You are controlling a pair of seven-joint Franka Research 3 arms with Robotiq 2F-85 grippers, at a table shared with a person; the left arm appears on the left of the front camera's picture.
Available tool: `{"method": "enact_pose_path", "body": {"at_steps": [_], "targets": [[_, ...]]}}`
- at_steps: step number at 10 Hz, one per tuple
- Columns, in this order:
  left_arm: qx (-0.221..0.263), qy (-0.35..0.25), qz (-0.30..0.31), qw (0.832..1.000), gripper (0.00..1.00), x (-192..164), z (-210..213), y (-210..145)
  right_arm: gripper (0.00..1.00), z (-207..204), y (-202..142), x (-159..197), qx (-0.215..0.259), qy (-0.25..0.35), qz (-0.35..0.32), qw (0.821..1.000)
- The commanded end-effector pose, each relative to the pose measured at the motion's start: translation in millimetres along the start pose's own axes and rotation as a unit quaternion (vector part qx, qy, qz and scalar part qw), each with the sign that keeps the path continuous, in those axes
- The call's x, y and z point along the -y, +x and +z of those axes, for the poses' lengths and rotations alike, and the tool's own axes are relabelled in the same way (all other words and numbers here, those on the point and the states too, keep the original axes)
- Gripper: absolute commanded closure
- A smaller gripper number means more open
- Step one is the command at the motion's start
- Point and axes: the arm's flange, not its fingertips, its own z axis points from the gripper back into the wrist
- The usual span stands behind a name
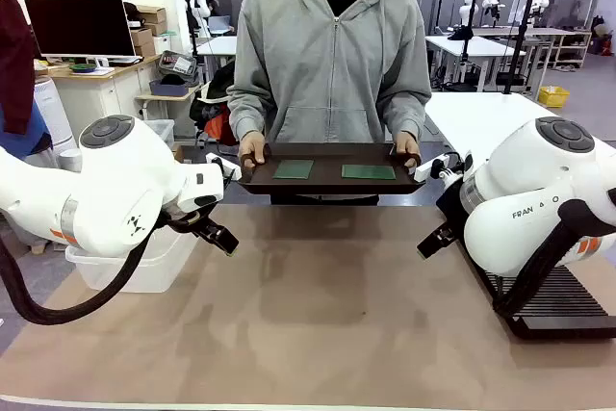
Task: Sort PCBs into racks and boxes based on the side picked up.
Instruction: Pick up the Blank PCB handed by the Human.
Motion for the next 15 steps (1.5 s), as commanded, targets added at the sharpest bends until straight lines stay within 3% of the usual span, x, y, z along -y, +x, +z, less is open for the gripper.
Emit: {"method": "enact_pose_path", "body": {"at_steps": [1, 12, 13, 14, 15], "targets": [[0.0, 0.0, 0.0, 1.0, 0.0, 0.0, 0.0, 0.0, 0.0, 0.0, 0.0, 0.0, 0.0, 0.0, 0.0, 1.0], [0.0, 0.0, 0.0, 1.0, 0.0, 0.2, 0.0, 0.1, 0.0, 0.0, 0.0, -0.1, 0.0, 0.0, 0.0, 1.0], [-0.034, -0.045, 0.009, 0.998, 0.0, 8.4, 20.6, -4.0, 0.0, 20.9, -6.2, -18.4, 0.005, 0.023, -0.022, 0.999], [-0.039, -0.079, 0.017, 0.996, 0.0, 24.8, 28.2, 0.5, 0.0, 42.3, -5.4, -0.6, -0.008, 0.058, 0.001, 0.998], [-0.065, -0.109, -0.008, 0.992, 0.0, 13.5, 36.9, 2.3, 0.0, 49.6, -2.7, -6.3, 0.002, 0.078, -0.014, 0.997]]}}
